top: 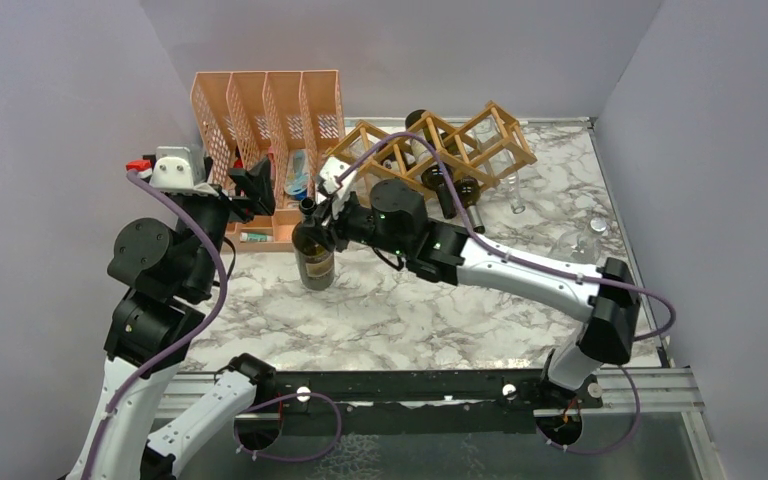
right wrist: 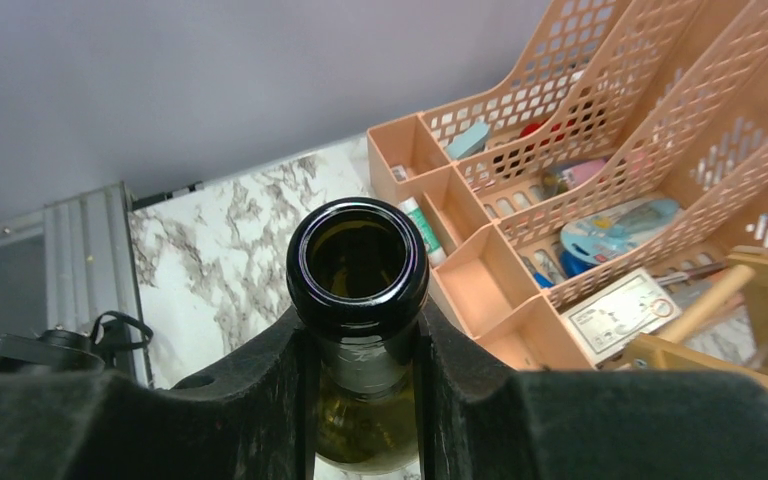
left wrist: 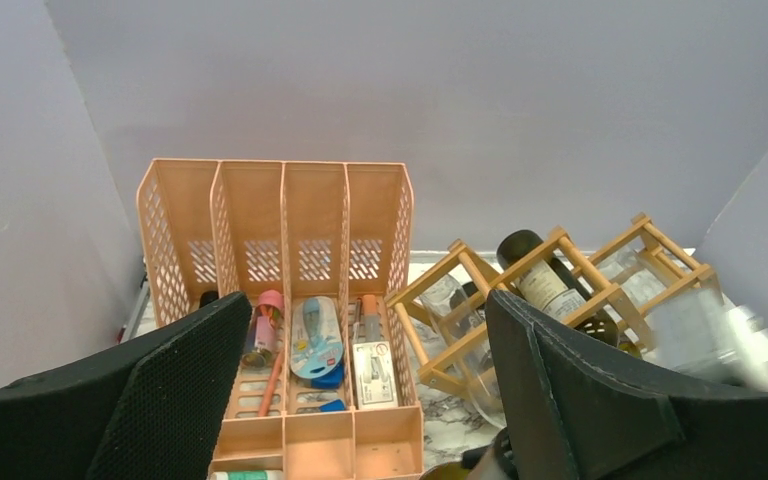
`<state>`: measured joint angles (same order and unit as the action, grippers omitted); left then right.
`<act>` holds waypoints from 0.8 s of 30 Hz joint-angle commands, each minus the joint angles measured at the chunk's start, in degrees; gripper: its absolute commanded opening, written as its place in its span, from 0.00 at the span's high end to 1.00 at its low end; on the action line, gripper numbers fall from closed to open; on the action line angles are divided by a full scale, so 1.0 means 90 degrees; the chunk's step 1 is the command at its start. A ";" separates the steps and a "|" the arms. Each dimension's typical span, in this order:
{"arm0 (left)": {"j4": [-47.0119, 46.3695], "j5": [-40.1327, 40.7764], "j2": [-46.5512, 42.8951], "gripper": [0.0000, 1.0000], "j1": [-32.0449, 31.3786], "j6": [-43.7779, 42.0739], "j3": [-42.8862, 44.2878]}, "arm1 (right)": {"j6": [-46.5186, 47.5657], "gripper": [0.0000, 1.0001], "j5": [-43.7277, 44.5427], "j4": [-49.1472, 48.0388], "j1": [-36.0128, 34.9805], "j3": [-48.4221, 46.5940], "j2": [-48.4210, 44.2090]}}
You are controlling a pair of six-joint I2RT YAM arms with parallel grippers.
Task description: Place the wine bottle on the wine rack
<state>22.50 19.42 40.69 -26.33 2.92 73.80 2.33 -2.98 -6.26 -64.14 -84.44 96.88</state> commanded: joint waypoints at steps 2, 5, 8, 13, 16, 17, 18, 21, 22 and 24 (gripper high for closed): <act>-0.0001 -0.0709 -0.0139 0.03 0.0025 -0.0189 -0.0249 | -0.0102 0.99 0.0582 -0.0358 -0.0048 0.0300 -0.1110; 0.0030 -0.1138 -0.0191 0.01 0.0025 -0.0294 -0.0410 | -0.0025 0.99 0.0851 -0.0121 -0.0044 0.0679 -0.1730; -0.0058 -0.1635 -0.0256 0.01 0.0030 -0.0386 -0.0666 | 0.0051 0.99 0.1159 0.0141 -0.0045 0.1000 -0.2299; -0.0426 -0.3039 -0.0226 0.01 0.0025 -0.0702 -0.1366 | 0.0044 0.99 0.1512 0.0718 -0.0050 0.1360 -0.3188; -0.0810 -0.3847 -0.0202 0.01 0.0025 -0.0717 -0.1943 | -0.0031 0.99 0.1686 0.1075 -0.0050 0.1458 -0.3673; -0.0949 -0.4117 -0.0180 0.01 0.0027 -0.0664 -0.2135 | -0.0057 0.99 0.1726 0.1167 -0.0047 0.1485 -0.3816; -0.1120 -0.4446 -0.0148 0.01 0.0025 -0.0578 -0.2295 | -0.0063 0.99 0.1736 0.1228 -0.0042 0.1512 -0.3974; -0.1832 -0.5448 -0.0051 0.01 0.0025 -0.0145 -0.2779 | -0.0113 0.99 0.1752 0.1310 -0.0048 0.1596 -0.4348; -0.2143 -0.5729 -0.0003 0.01 0.0022 0.0047 -0.2944 | -0.0143 0.99 0.1770 0.1311 -0.0045 0.1608 -0.4431; -0.2775 -0.6264 0.0067 0.01 0.0020 0.0363 -0.3226 | -0.0231 0.99 0.1861 0.1313 -0.0051 0.1626 -0.4586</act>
<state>11.07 -21.63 40.91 -26.33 0.27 48.53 1.91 11.03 9.91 -64.18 -69.65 59.18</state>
